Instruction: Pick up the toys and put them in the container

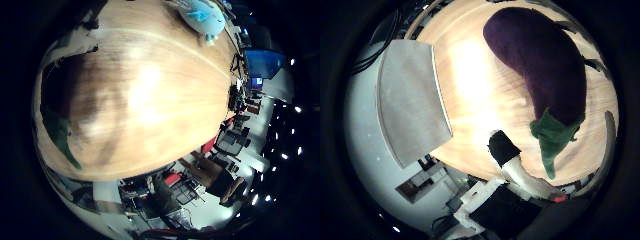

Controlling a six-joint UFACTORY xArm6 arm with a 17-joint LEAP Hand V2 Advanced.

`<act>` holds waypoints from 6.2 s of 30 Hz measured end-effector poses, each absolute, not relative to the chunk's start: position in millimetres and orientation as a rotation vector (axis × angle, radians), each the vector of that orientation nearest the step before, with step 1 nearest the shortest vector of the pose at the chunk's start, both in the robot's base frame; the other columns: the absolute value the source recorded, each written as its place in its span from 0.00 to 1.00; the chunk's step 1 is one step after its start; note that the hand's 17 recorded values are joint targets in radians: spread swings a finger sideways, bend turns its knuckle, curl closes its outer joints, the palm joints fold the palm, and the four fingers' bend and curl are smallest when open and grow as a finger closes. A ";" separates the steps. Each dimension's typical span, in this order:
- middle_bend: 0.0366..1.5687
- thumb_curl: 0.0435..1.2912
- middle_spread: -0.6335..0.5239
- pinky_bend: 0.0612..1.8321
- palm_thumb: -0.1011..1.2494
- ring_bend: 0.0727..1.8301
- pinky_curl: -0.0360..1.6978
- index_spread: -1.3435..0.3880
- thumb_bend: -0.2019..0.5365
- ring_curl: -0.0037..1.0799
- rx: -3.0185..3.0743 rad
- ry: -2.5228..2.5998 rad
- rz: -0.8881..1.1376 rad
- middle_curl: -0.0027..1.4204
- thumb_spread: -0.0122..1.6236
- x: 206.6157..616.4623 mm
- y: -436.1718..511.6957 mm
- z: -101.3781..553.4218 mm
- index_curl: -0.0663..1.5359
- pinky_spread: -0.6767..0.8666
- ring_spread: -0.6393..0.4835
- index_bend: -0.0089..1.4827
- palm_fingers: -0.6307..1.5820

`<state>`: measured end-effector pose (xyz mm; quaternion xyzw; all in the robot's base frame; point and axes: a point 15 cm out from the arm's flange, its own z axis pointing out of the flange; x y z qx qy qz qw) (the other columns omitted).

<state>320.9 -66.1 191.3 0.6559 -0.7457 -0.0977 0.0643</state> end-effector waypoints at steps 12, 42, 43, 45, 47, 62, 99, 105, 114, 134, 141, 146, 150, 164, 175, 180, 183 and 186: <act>0.26 0.24 0.42 0.84 0.48 0.62 0.31 0.52 0.28 0.37 2.003 -2.256 -0.267 0.29 0.67 343.7 -63.2 178.3 0.20 0.33 0.38 0.10 0.40; 0.71 0.20 0.30 0.75 0.58 0.76 0.31 0.55 0.26 0.52 1.981 -2.339 -0.268 0.54 0.87 370.3 -73.6 172.5 0.44 0.26 0.37 0.65 0.83; 0.71 0.19 0.31 0.75 0.58 0.76 0.31 0.56 0.26 0.53 1.985 -2.340 -0.261 0.55 0.87 371.5 -73.8 174.7 0.45 0.26 0.37 0.65 0.82; 0.73 0.18 0.31 0.76 0.58 0.77 0.32 0.56 0.27 0.54 1.991 -2.348 -0.251 0.56 0.89 375.8 -74.4 180.5 0.46 0.26 0.37 0.66 0.82; 0.74 0.18 0.32 0.76 0.58 0.77 0.32 0.57 0.27 0.54 1.991 -2.363 -0.247 0.56 0.90 378.8 -76.2 185.8 0.47 0.27 0.37 0.67 0.81; 0.75 0.14 0.34 0.77 0.63 0.79 0.35 0.59 0.30 0.57 2.059 -2.393 -0.251 0.60 0.96 375.8 -67.5 230.6 0.51 0.27 0.39 0.69 0.80; 0.22 0.21 0.41 0.68 0.46 0.45 0.25 0.52 0.23 0.29 2.037 -1.959 -0.601 0.30 0.58 352.9 -98.7 248.7 0.28 0.60 0.52 0.11 0.31; 0.22 0.21 0.42 0.65 0.46 0.44 0.23 0.52 0.23 0.27 2.081 -1.967 -0.532 0.29 0.57 368.4 -93.1 241.6 0.26 0.62 0.52 0.11 0.31; 0.20 0.21 0.43 0.64 0.47 0.42 0.21 0.53 0.24 0.26 2.120 -1.929 -0.518 0.27 0.57 381.1 -72.9 228.5 0.24 0.64 0.53 0.11 0.31; 0.19 0.22 0.44 0.65 0.48 0.41 0.18 0.54 0.23 0.25 2.126 -1.880 -0.515 0.26 0.58 365.0 -53.6 191.8 0.21 0.65 0.54 0.10 0.31; 0.21 0.22 0.43 0.66 0.51 0.44 0.17 0.54 0.26 0.26 2.140 -1.924 -0.455 0.27 0.58 374.4 -54.2 177.6 0.20 0.58 0.48 0.10 0.35; 0.23 0.24 0.36 0.79 0.58 0.55 0.19 0.53 0.27 0.30 2.161 -1.956 -0.411 0.27 0.59 381.9 -54.4 170.4 0.17 0.37 0.34 0.06 0.48; 0.30 0.25 0.29 0.85 0.63 0.63 0.22 0.51 0.26 0.36 2.157 -1.969 -0.409 0.30 0.59 383.0 -57.1 168.6 0.16 0.23 0.26 0.08 0.59; 0.59 0.21 0.27 0.71 0.58 0.66 0.23 0.51 0.22 0.44 2.106 -2.047 -0.448 0.45 0.68 379.6 -73.9 165.1 0.33 0.21 0.32 0.50 0.91; 0.71 0.16 0.35 0.73 0.52 0.73 0.27 0.58 0.26 0.49 2.112 -2.102 -0.453 0.48 0.80 382.9 -77.0 175.0 0.42 0.25 0.37 0.66 0.87; 0.73 0.15 0.37 0.73 0.52 0.74 0.28 0.59 0.26 0.50 2.124 -2.127 -0.410 0.48 0.82 383.4 -79.7 190.9 0.43 0.26 0.38 0.68 0.85; 0.74 0.15 0.37 0.73 0.52 0.75 0.29 0.60 0.26 0.50 2.129 -2.132 -0.397 0.48 0.83 383.4 -80.0 196.0 0.44 0.26 0.38 0.68 0.85; 0.75 0.14 0.38 0.73 0.53 0.75 0.30 0.60 0.26 0.51 2.133 -2.138 -0.386 0.47 0.83 383.7 -80.5 200.1 0.44 0.26 0.39 0.69 0.85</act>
